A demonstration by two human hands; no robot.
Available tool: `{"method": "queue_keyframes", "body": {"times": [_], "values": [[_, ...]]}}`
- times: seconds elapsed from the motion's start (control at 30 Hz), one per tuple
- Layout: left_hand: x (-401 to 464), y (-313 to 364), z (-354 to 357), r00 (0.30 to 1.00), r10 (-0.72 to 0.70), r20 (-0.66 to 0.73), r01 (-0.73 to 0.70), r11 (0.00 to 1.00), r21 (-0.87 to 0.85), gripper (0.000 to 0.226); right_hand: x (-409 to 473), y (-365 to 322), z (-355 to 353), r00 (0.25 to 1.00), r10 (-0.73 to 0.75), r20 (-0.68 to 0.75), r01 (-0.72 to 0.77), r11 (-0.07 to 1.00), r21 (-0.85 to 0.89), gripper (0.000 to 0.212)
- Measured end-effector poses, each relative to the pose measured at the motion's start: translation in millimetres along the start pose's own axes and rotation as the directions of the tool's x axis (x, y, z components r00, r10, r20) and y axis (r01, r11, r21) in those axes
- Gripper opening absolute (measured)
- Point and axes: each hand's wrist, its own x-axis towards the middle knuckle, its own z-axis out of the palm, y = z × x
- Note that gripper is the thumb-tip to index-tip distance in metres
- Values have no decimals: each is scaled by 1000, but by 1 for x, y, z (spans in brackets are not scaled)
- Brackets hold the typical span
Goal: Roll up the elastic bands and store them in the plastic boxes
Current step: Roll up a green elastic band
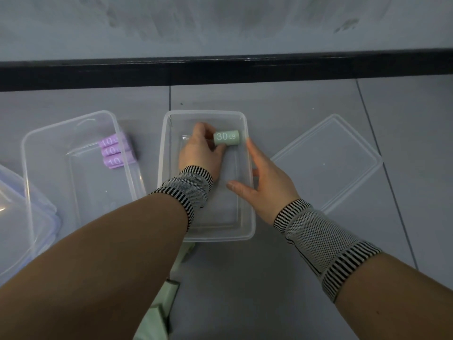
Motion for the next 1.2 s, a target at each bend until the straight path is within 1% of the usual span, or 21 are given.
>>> {"method": "queue_keyframes", "body": {"times": [0.07,0.2,0.27,0.43,0.53,0.77,0.87,1.0,1.13,1.2], "values": [[-1,3,-1,1000,-3,11,3,1000,14,25,-1,1,-1,1000,5,-4,-5,1000,12,91],[4,10,-10,995,-68,77,65,997,37,22,-1,-1,-2,1000,13,4,-13,1000,19,91],[8,13,-12,994,-75,81,70,996,60,20,-1,-2,-2,1000,8,5,-8,1000,11,91],[-1,3,-3,1000,-7,-12,8,996,88,20,1,-3,-2,1000,-3,8,3,1000,-20,90],[-3,-6,3,999,20,-32,-16,994,105,26,2,-2,-1,1000,-11,10,11,1000,-26,91],[2,-6,1,1000,4,2,-4,998,63,28,2,-2,0,1000,-13,8,14,999,-40,91],[1,-5,0,999,23,22,-25,994,102,31,2,-2,0,1000,-11,11,11,999,-39,91],[7,-1,-1,997,37,70,-52,973,225,34,2,-1,0,1000,-5,7,5,1000,-16,91],[2,7,-7,998,19,63,-32,975,218,35,2,-2,-2,1000,15,17,-15,1000,7,92],[-2,8,-12,996,-1,88,-17,980,199,35,1,-4,-2,1000,6,28,-6,1000,-12,92]]}}
